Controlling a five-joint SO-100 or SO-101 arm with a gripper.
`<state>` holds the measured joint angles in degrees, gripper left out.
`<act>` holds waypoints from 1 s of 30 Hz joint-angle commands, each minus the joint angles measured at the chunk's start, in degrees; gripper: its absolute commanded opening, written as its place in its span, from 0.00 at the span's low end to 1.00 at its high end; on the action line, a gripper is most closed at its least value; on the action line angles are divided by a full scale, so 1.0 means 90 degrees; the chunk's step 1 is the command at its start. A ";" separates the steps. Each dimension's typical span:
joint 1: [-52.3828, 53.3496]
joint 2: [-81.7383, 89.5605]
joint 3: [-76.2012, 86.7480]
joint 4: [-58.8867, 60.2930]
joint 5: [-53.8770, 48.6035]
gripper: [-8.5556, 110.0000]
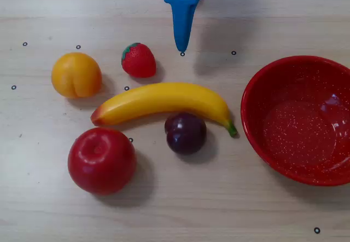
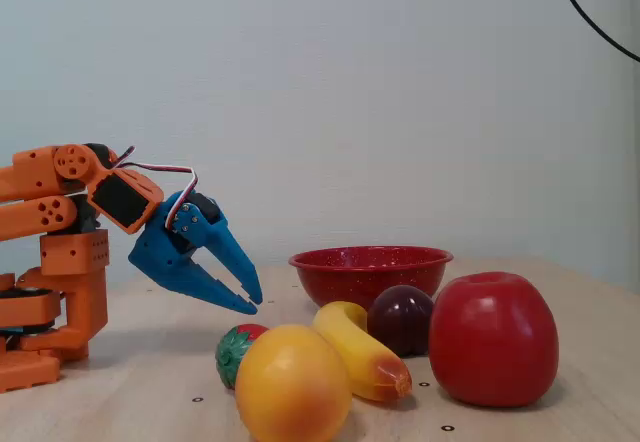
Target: Put the peach in the red bowl.
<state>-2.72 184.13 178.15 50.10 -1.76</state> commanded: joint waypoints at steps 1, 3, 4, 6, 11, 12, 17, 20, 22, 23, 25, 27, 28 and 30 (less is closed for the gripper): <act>-0.0020 0.0107 0.0059 0.0029 0.0088 0.07; -0.0020 0.0107 0.0059 0.0029 0.0078 0.07; -0.0020 0.0107 0.0059 0.0029 0.0078 0.07; -0.0020 0.0107 0.0059 0.0029 0.0068 0.07; -0.0020 0.0107 0.0059 0.0029 0.0068 0.07; -0.0020 0.0107 0.0059 0.0029 0.0068 0.07; -0.0049 -0.0098 -0.0020 0.0000 0.0127 0.07; -0.0107 -0.0557 -0.0400 0.0049 0.0176 0.07; -0.0137 -0.0996 -0.0781 0.0078 0.0244 0.07; -0.0146 -0.1250 -0.1006 0.0107 0.0322 0.07; -0.0176 -0.1797 -0.1543 0.0352 0.0488 0.07; -0.0244 -0.2373 -0.2207 0.0713 0.0596 0.07; -0.0293 -0.2686 -0.2539 0.0918 0.0674 0.07; -0.0420 -0.3271 -0.3223 0.1318 0.0938 0.07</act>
<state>-3.08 158.38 157.85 59.68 4.04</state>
